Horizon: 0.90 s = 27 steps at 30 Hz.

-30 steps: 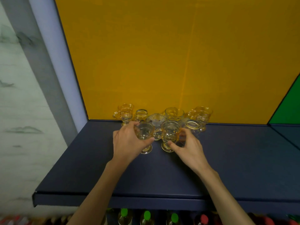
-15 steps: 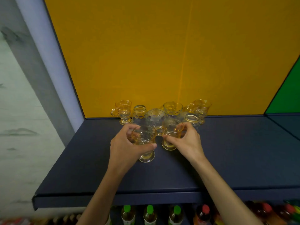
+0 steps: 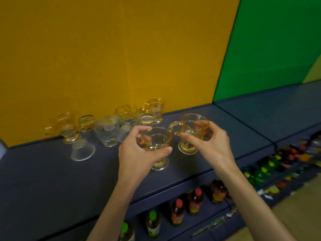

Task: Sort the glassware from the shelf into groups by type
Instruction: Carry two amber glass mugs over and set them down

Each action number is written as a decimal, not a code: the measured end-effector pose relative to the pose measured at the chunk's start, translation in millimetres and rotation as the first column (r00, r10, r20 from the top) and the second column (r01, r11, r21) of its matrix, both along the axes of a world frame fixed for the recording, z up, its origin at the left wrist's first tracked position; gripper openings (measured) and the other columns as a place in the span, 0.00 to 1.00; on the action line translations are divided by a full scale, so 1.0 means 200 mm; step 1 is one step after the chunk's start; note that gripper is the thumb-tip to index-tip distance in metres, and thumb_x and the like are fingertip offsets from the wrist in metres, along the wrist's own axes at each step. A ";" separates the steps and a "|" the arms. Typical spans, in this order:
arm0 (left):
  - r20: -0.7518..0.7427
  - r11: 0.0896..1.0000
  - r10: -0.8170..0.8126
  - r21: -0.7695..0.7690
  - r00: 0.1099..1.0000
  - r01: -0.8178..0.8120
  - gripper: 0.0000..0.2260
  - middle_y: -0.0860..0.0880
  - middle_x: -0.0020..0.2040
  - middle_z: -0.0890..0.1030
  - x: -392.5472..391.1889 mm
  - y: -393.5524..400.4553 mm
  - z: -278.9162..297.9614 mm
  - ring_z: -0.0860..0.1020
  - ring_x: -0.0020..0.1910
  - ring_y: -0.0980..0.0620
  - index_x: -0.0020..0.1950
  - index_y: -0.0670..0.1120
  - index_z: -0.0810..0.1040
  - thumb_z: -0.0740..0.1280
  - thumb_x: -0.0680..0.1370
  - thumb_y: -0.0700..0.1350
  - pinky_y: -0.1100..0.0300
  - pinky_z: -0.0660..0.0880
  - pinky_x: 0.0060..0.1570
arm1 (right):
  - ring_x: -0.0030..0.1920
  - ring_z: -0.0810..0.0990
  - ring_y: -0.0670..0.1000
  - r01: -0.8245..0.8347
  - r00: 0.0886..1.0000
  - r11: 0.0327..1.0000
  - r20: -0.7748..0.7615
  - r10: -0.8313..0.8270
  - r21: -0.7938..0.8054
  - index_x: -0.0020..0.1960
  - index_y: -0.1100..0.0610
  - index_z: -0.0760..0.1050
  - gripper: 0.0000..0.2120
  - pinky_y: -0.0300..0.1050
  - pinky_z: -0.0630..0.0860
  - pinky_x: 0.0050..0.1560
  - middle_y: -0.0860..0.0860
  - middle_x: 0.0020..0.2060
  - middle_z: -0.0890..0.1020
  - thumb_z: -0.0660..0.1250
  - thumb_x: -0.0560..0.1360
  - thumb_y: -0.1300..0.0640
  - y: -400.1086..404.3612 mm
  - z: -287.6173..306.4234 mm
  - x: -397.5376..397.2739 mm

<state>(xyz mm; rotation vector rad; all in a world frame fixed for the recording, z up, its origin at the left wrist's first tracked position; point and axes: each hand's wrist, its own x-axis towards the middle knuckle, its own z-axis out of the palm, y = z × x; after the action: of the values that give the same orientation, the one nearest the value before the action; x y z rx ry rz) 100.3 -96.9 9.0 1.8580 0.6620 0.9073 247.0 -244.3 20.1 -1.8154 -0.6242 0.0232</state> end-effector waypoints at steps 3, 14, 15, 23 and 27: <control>-0.009 0.997 -0.081 -0.001 0.997 0.081 0.30 0.57 0.48 0.81 0.18 -0.17 0.01 0.80 0.49 0.57 0.55 0.62 0.78 0.85 0.56 0.57 0.59 0.77 0.48 | 0.51 0.80 0.41 0.101 0.995 0.995 0.000 -0.101 0.014 0.52 0.45 0.78 0.23 0.40 0.76 0.50 0.44 0.50 0.82 0.80 0.62 0.39 -0.25 0.00 0.10; -0.024 0.968 -0.252 0.011 0.967 0.252 0.29 0.58 0.48 0.81 0.84 -1.09 0.03 0.79 0.49 0.61 0.54 0.60 0.77 0.85 0.57 0.56 0.63 0.75 0.45 | 0.50 0.81 0.44 0.275 0.961 0.961 0.017 -0.276 0.026 0.51 0.44 0.79 0.27 0.51 0.81 0.51 0.44 0.50 0.83 0.80 0.56 0.35 -1.27 -0.09 0.59; -0.022 0.966 -0.258 0.011 0.966 0.258 0.29 0.58 0.48 0.81 0.90 -1.19 0.04 0.79 0.48 0.61 0.54 0.60 0.77 0.85 0.57 0.56 0.63 0.75 0.44 | 0.50 0.81 0.44 0.282 0.959 0.959 0.020 -0.283 0.025 0.51 0.44 0.78 0.26 0.51 0.81 0.51 0.44 0.50 0.83 0.80 0.57 0.35 -1.37 -0.10 0.64; -0.010 0.958 -0.287 0.020 0.958 0.287 0.29 0.57 0.46 0.81 1.42 -1.87 0.10 0.80 0.47 0.57 0.52 0.60 0.77 0.84 0.56 0.58 0.57 0.79 0.45 | 0.48 0.82 0.44 0.330 0.944 0.944 0.026 -0.330 0.009 0.50 0.44 0.78 0.26 0.51 0.81 0.49 0.43 0.50 0.82 0.80 0.57 0.36 -2.09 -0.11 1.08; -0.021 0.953 -0.302 0.027 0.953 0.303 0.29 0.57 0.46 0.82 1.66 -2.10 0.09 0.80 0.47 0.56 0.52 0.61 0.76 0.84 0.55 0.59 0.54 0.79 0.48 | 0.45 0.83 0.42 0.359 0.933 0.933 0.002 -0.359 0.032 0.50 0.45 0.79 0.25 0.50 0.82 0.47 0.45 0.48 0.84 0.81 0.58 0.37 -2.36 -0.11 1.28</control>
<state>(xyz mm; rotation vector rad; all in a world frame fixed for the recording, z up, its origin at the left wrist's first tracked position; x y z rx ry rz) 433.1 -516.7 27.4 1.9292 0.3594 0.7040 502.9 -715.6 -1.0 -1.8754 -0.2874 -0.2396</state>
